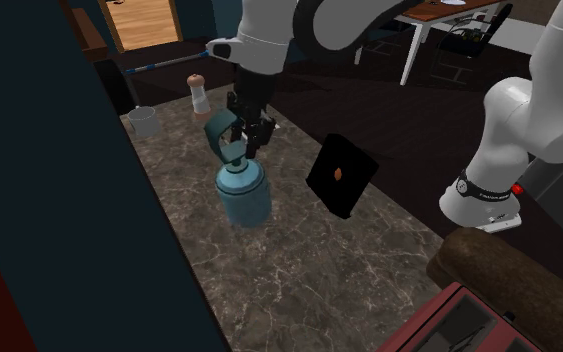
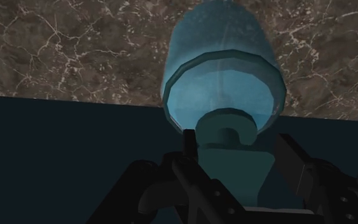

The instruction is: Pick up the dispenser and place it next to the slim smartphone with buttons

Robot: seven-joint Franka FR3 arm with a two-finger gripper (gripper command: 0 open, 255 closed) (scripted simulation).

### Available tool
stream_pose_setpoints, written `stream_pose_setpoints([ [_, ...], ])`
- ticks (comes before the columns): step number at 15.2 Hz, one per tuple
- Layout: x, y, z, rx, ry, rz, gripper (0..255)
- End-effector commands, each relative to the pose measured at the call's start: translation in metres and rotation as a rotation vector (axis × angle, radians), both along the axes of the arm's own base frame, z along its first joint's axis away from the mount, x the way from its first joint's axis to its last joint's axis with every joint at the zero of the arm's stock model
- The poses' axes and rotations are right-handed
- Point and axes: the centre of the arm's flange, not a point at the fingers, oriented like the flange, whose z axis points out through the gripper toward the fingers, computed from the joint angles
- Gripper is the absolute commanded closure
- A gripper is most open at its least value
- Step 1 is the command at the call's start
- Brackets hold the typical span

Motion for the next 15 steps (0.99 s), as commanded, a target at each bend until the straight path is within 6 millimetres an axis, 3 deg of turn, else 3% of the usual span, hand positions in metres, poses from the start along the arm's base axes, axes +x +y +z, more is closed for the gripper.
stream_pose_setpoints([
  [1,0.006,-0.026,0.003,0.000,-0.001,0.002,255],
  [15,0.048,-0.205,0.003,0.000,-0.001,0.002,255],
])
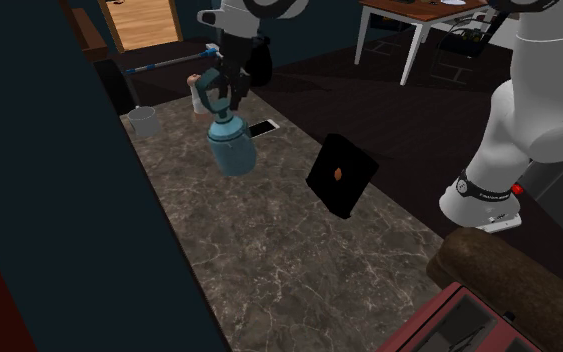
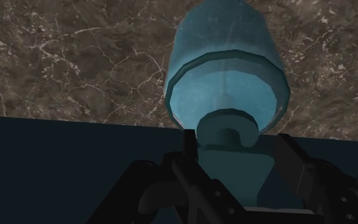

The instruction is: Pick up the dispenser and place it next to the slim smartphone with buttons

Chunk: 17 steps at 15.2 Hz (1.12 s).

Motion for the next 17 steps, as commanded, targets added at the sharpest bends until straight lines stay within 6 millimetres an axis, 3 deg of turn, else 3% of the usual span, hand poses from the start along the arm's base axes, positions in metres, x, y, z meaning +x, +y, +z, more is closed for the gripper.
stream_pose_setpoints([
  [1,0.006,-0.026,0.002,-0.001,-0.002,0.001,255],
  [4,0.017,-0.072,0.002,-0.001,-0.002,0.001,255],
  [17,0.017,-0.072,-0.061,-0.001,-0.002,0.001,255],
])
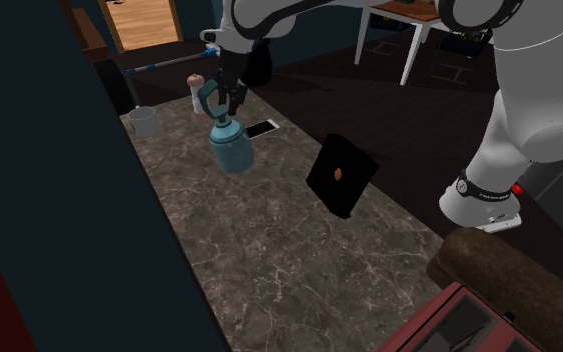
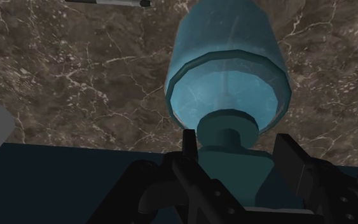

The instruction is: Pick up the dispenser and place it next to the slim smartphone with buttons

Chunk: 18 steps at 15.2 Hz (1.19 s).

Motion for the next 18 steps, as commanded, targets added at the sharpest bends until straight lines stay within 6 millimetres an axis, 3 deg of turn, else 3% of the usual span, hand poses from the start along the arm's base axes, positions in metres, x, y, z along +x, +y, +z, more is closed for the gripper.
stream_pose_setpoints([
  [1,0.000,0.000,-0.001,-0.001,-0.002,0.000,255],
  [7,0.000,0.000,-0.001,-0.001,-0.002,0.000,255],
  [8,0.000,0.000,-0.001,-0.001,-0.002,0.000,0],
  [13,0.000,0.000,-0.001,-0.001,-0.002,0.000,0],
  [17,-0.013,-0.008,0.047,-0.001,-0.002,0.000,0],
  [18,-0.013,-0.008,0.047,-0.001,-0.002,0.000,0],
])
